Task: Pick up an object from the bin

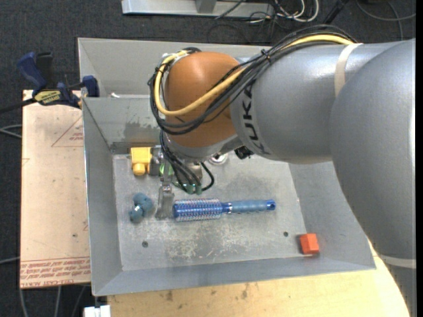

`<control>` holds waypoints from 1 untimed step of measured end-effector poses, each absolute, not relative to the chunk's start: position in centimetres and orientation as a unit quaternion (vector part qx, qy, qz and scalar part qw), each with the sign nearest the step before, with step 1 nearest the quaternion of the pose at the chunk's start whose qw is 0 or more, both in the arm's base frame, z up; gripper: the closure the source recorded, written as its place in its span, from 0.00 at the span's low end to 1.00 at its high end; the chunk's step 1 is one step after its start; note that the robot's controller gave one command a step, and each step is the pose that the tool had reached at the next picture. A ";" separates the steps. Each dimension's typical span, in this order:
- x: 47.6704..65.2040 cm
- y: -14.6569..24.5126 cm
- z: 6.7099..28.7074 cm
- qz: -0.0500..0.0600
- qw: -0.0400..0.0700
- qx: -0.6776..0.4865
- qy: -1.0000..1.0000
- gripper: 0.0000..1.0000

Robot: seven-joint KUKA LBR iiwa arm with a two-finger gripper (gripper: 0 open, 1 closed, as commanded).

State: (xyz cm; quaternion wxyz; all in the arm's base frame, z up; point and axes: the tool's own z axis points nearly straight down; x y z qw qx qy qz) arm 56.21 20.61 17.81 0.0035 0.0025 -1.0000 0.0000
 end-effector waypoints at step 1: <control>54.1 16.7 8.1 0.001 0.004 -0.046 -0.999 0.00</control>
Offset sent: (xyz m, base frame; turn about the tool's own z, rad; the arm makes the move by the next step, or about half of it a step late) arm -0.0186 -0.0373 -0.0920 0.0973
